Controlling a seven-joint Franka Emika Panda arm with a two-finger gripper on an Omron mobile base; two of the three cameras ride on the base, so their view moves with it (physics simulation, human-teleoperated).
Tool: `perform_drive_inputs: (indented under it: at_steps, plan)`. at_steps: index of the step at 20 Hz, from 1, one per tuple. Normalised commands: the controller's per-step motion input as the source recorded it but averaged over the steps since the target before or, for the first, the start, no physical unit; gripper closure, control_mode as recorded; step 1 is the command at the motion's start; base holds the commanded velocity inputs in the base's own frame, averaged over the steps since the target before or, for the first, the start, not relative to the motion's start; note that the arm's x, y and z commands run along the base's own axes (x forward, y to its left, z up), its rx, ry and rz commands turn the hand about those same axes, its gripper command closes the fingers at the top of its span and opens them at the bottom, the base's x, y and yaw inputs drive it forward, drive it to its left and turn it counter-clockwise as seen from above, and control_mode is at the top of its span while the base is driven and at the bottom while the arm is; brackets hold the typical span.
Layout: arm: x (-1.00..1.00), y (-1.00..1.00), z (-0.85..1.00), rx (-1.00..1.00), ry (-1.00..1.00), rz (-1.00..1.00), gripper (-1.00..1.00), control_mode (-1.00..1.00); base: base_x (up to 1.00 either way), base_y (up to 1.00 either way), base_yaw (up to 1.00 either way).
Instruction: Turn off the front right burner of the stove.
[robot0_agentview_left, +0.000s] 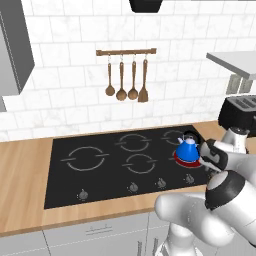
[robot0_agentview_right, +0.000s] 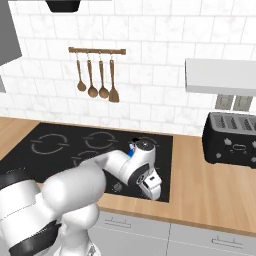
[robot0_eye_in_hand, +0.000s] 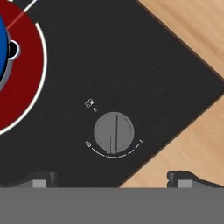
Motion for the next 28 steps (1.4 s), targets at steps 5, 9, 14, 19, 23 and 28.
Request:
perform_drive_inputs:
  at_steps: [5, 9, 14, 19, 23, 28]
  plan:
    - [0.06, -0.01, -0.08, 0.00, 0.00, 0.00, -1.00, -1.00, 0.00, 0.00, 0.00]
    - [0.00, -0.16, -0.24, -0.01, -0.01, 0.00, -1.00, -1.00, 0.00, 0.00, 0.00]
    - [0.04, -0.12, -0.24, -0.01, 0.00, 0.00, -1.00, -1.00, 0.00, 0.00, 0.00]
    - [0.13, -0.02, -0.06, 0.00, 0.00, 0.00, -1.00, -1.00, 0.00, 0.00, 0.00]
    - [0.19, 0.00, 0.00, 0.00, 0.00, 0.00, -1.00, -1.00, 0.00, 0.00, 0.00]
    - [0.06, 0.00, -0.02, 0.00, 0.00, 0.00, -1.00, -1.00, 0.00, 0.00, 0.00]
